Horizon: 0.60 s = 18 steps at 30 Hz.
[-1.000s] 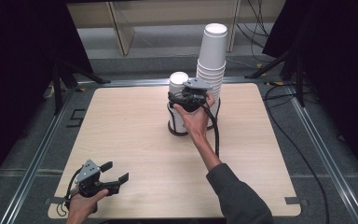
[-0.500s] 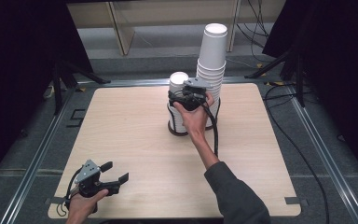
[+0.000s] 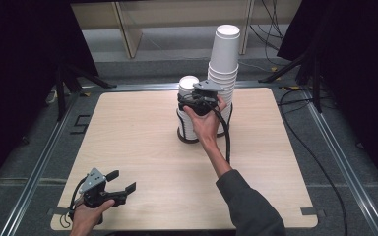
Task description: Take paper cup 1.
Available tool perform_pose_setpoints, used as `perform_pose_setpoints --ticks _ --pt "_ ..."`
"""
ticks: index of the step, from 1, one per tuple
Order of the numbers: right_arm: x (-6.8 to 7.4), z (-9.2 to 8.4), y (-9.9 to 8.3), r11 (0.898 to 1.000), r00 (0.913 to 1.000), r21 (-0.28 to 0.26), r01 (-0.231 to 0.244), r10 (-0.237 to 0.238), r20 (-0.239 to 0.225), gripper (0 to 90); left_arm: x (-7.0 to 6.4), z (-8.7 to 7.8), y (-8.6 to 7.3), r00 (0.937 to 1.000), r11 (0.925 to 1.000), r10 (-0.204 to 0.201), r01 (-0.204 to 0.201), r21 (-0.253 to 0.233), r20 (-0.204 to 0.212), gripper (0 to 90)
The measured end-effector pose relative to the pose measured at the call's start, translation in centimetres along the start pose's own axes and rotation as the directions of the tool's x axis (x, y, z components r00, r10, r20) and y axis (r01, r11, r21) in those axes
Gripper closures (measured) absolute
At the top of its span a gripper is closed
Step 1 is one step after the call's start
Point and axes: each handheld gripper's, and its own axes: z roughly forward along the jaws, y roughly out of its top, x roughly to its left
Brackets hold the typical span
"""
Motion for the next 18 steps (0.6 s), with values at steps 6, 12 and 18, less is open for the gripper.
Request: perform_pose_setpoints --ticks 6,12,18 --pt "0.01 0.03 0.05 1.000 1.0000 -0.006 -0.001 0.001 -0.001 20.5 0.01 0.00 0.00 1.0000 1.0000 -0.001 0.001 0.000 -0.001 14.6" --pt "0.10 0.10 0.09 1.000 0.9998 -0.004 -0.019 0.019 0.001 19.6 -0.04 -0.04 0.00 1.0000 1.0000 -0.002 0.002 0.006 -0.003 14.6" --pt "0.12 0.54 0.06 0.999 0.9988 -0.005 -0.049 0.049 0.007 17.3 0.02 -0.03 0.01 1.0000 1.0000 0.002 -0.002 -0.001 0.000 14.7"
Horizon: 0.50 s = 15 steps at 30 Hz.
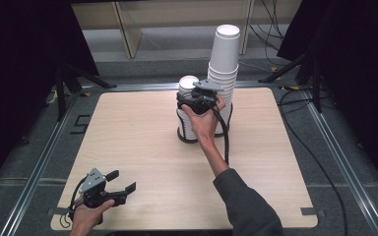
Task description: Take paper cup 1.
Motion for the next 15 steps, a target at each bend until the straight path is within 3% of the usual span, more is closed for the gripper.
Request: perform_pose_setpoints --ticks 6,8,9,11,12,15 --pt "-0.01 0.41 -0.06 1.000 1.0000 0.013 -0.008 0.008 0.004 16.6 -0.05 -0.04 0.01 1.0000 1.0000 -0.001 0.001 0.006 -0.002 14.6" --pt "-0.03 0.54 -0.04 1.000 1.0000 0.008 0.002 -0.002 0.008 18.4 0.17 0.25 -0.02 0.9995 0.9994 0.017 -0.016 -0.030 0.026 14.6" --pt "-0.02 0.53 0.01 1.000 1.0000 0.010 0.005 -0.005 0.005 18.8 0.05 0.03 0.00 1.0000 1.0000 0.005 -0.005 -0.006 0.004 14.7" --pt "-0.04 0.52 0.03 1.000 1.0000 0.010 0.007 -0.007 0.004 19.2 0.00 -0.03 0.00 1.0000 1.0000 0.000 0.000 0.002 0.000 14.6" --pt "-0.06 0.49 0.07 1.000 0.9999 0.008 0.012 -0.012 0.000 19.7 0.19 0.25 -0.02 0.9995 0.9994 0.020 -0.019 -0.029 0.025 14.6" --pt "-0.05 0.36 0.15 1.000 0.9999 0.016 0.016 -0.016 0.005 20.0 0.17 0.22 -0.01 0.9996 0.9995 0.018 -0.018 -0.026 0.023 14.7"
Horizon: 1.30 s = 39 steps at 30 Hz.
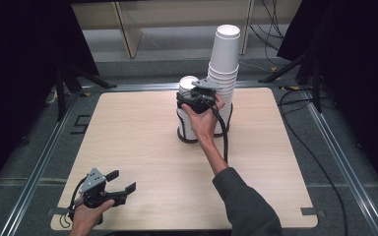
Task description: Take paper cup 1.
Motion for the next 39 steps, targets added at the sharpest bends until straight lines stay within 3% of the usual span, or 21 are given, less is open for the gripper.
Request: perform_pose_setpoints --ticks 1,2,7,13,15,16,18,19,21,23,26,27,30,31,36,37,38,39 --pt "0.0 0.0 0.0 1.000 1.0000 0.000 0.000 0.000 0.000 20.0 0.0 0.0 0.0 1.0000 1.0000 0.000 0.000 0.000 0.000 14.7" --pt "0.0 -0.2 0.1 1.000 1.0000 -0.004 -0.004 0.004 0.000 20.2 -0.2 -0.2 0.0 0.9996 0.9994 -0.017 0.018 0.030 -0.024 14.6" --pt "0.3 -0.6 0.7 1.000 1.0000 -0.025 0.007 -0.007 0.002 20.9 -0.3 -0.2 0.0 0.9994 0.9992 -0.026 0.027 0.028 -0.022 14.6" --pt "1.1 -1.7 2.9 0.997 0.9990 -0.067 0.045 -0.045 0.007 20.8 -0.2 -0.2 0.0 0.9995 0.9992 -0.020 0.021 0.034 -0.023 14.6" --pt "1.1 -1.8 3.2 0.997 0.9990 -0.066 0.044 -0.044 0.005 20.8 -0.3 -0.1 0.0 0.9996 0.9993 -0.026 0.026 0.027 -0.011 14.7" --pt "1.1 -1.9 3.4 0.996 0.9996 -0.081 0.027 -0.028 -0.006 20.8 -0.2 -0.1 0.0 1.0000 0.9995 -0.005 0.005 0.030 -0.008 14.6" --pt "1.0 -2.2 4.0 0.996 0.9996 -0.085 0.022 -0.023 -0.015 20.8 -0.2 -0.1 0.0 1.0000 0.9995 -0.005 0.005 0.032 -0.007 14.7" --pt "1.1 -2.6 4.6 0.996 0.9997 -0.090 0.004 -0.006 -0.022 20.8 -0.2 0.1 -0.1 0.9998 0.9998 -0.015 0.015 0.009 0.012 14.7" --pt "1.0 -2.7 4.9 0.994 0.9995 -0.108 0.017 -0.019 -0.024 20.8 -0.3 -0.1 0.0 0.9998 0.9994 -0.017 0.017 0.031 -0.005 14.7" --pt "1.1 -3.6 5.9 0.991 0.9993 -0.135 0.013 -0.017 -0.033 20.8 -0.1 0.0 0.0 1.0000 0.9997 0.006 -0.006 0.024 0.004 14.7" --pt "1.0 -4.2 6.4 0.989 0.9989 -0.149 0.015 -0.021 -0.041 20.7 -0.2 0.1 -0.1 0.9999 0.9999 -0.002 0.002 0.016 0.016 14.7" --pt "0.8 -4.9 7.1 0.984 0.9978 -0.179 0.002 -0.014 -0.066 20.7 -0.2 0.1 -0.1 0.9999 0.9997 0.000 0.000 0.025 0.016 14.7" --pt "0.7 -5.8 7.5 0.981 0.9965 -0.195 -0.009 -0.007 -0.083 20.7 -0.3 0.1 0.0 0.9999 0.9992 0.009 -0.010 0.039 0.009 14.6" --pt "0.6 -6.5 7.9 0.976 0.9949 -0.217 0.010 -0.032 -0.096 20.7 -0.5 0.2 -0.2 0.9996 0.9991 -0.025 0.025 0.033 0.014 14.7" --pt "0.8 -8.0 8.0 0.976 0.9888 -0.216 0.002 -0.034 -0.145 20.7 -0.6 0.2 -0.2 0.9995 0.9989 -0.029 0.028 0.037 0.010 14.6" --pt "0.9 -8.9 7.6 0.978 0.9834 -0.210 0.006 -0.044 -0.176 20.7 -0.5 0.2 -0.2 0.9997 0.9992 -0.019 0.019 0.035 0.014 14.7" --pt "0.9 -8.9 7.6 0.978 0.9834 -0.210 0.006 -0.044 -0.176 20.7 -0.4 0.3 -0.1 0.9998 0.9996 0.009 -0.010 0.028 0.020 14.7" --pt "0.9 -9.2 7.4 0.978 0.9804 -0.210 0.013 -0.054 -0.190 20.7 -0.5 0.2 -0.2 0.9998 0.9994 -0.013 0.012 0.032 0.016 14.6"
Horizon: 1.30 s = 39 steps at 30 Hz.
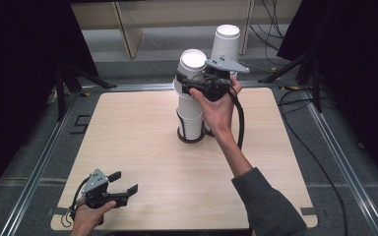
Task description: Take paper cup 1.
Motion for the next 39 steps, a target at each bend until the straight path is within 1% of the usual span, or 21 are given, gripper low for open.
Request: perform_pose_setpoints --ticks 2,3,4,7,11,13,18,22,23,25,27,28,29,30,31,32,33,35,37,38,39 --pt "0.2 -0.9 -0.6 1.000 0.9992 0.015 -0.015 0.016 -0.038 20.7 0.1 0.0 0.1 0.9992 0.9992 0.039 -0.039 0.009 -0.007 14.6" --pt "0.4 -1.6 -1.2 1.000 0.9973 0.024 -0.019 0.021 -0.070 20.7 0.0 0.0 0.1 0.9995 0.9995 0.030 -0.030 0.012 -0.011 14.6" --pt "0.4 -1.6 -1.2 1.000 0.9973 0.024 -0.019 0.021 -0.070 20.7 0.0 0.0 0.1 0.9995 0.9995 0.030 -0.030 0.012 -0.011 14.6" --pt "0.7 -2.6 -2.4 0.999 0.9942 0.043 -0.007 0.012 -0.106 20.7 -0.1 0.3 0.3 0.9998 0.9993 0.016 -0.015 -0.034 0.011 14.6" --pt "1.1 -3.0 -3.7 0.998 0.9914 0.058 0.001 0.007 -0.131 20.7 -0.4 0.4 0.6 0.9995 0.9984 0.033 -0.033 -0.046 0.002 14.6" --pt "1.3 -3.3 -5.3 0.997 0.9882 0.083 0.004 0.009 -0.153 20.7 -0.6 0.8 0.6 0.9991 0.9963 0.034 -0.032 -0.079 0.027 14.6" --pt "1.5 -3.2 -7.4 0.995 0.9828 0.101 0.009 0.009 -0.184 20.7 -0.9 1.0 1.3 0.9991 0.9933 0.035 -0.033 -0.110 0.022 14.6" --pt "1.7 -3.3 -8.4 0.991 0.9793 0.129 -0.016 0.042 -0.198 20.7 -1.1 1.9 1.8 0.9961 0.9843 0.071 -0.062 -0.165 0.051 14.5" --pt "1.6 -3.1 -8.8 0.993 0.9785 0.114 0.000 0.024 -0.205 20.7 -1.2 1.9 1.9 0.9967 0.9867 0.067 -0.059 -0.151 0.046 14.5" --pt "1.7 -2.8 -9.8 0.991 0.9745 0.135 0.005 0.025 -0.223 20.7 -1.5 2.5 2.2 0.9954 0.9837 0.083 -0.074 -0.164 0.048 14.5" --pt "1.8 -2.7 -10.3 0.988 0.9709 0.152 0.011 0.026 -0.238 20.7 -1.8 2.9 2.3 0.9959 0.9832 0.067 -0.056 -0.174 0.060 14.5" --pt "1.9 -2.6 -10.7 0.986 0.9698 0.164 0.011 0.030 -0.242 20.7 -1.8 2.9 2.4 0.9944 0.9841 0.093 -0.083 -0.157 0.052 14.5" --pt "1.9 -2.6 -10.7 0.986 0.9698 0.164 0.011 0.030 -0.242 20.7 -1.8 2.9 2.4 0.9944 0.9841 0.093 -0.083 -0.157 0.052 14.5" --pt "2.0 -2.5 -11.0 0.984 0.9713 0.178 0.018 0.025 -0.236 20.7 -2.0 3.2 2.4 0.9953 0.9834 0.072 -0.060 -0.171 0.064 14.5" --pt "2.3 -2.3 -11.7 0.980 0.9705 0.197 0.030 0.019 -0.240 20.7 -2.0 3.2 2.5 0.9915 0.9784 0.117 -0.105 -0.178 0.058 14.5" --pt "2.3 -2.3 -11.7 0.980 0.9705 0.197 0.030 0.019 -0.240 20.7 -2.2 3.0 2.6 0.9913 0.9800 0.125 -0.116 -0.162 0.042 14.5" --pt "2.5 -2.2 -12.2 0.980 0.9666 0.199 0.023 0.029 -0.255 20.7 -2.3 3.0 2.5 0.9877 0.9721 0.146 -0.134 -0.193 0.054 14.5" --pt "2.6 -2.2 -12.3 0.978 0.9649 0.205 0.025 0.030 -0.261 20.7 -2.4 2.7 2.5 0.9863 0.9724 0.159 -0.149 -0.180 0.045 14.5" --pt "3.0 -2.2 -12.7 0.974 0.9628 0.225 0.018 0.044 -0.266 20.6 -2.4 2.6 2.4 0.9820 0.9644 0.181 -0.166 -0.206 0.055 14.4" --pt "3.0 -2.2 -12.7 0.974 0.9628 0.225 0.018 0.044 -0.266 20.6 -2.4 2.6 2.4 0.9820 0.9644 0.181 -0.166 -0.206 0.055 14.5" --pt "3.4 -2.2 -13.1 0.975 0.9573 0.223 0.013 0.053 -0.284 20.6 -2.6 2.2 2.4 0.9857 0.9714 0.161 -0.149 -0.184 0.049 14.4"
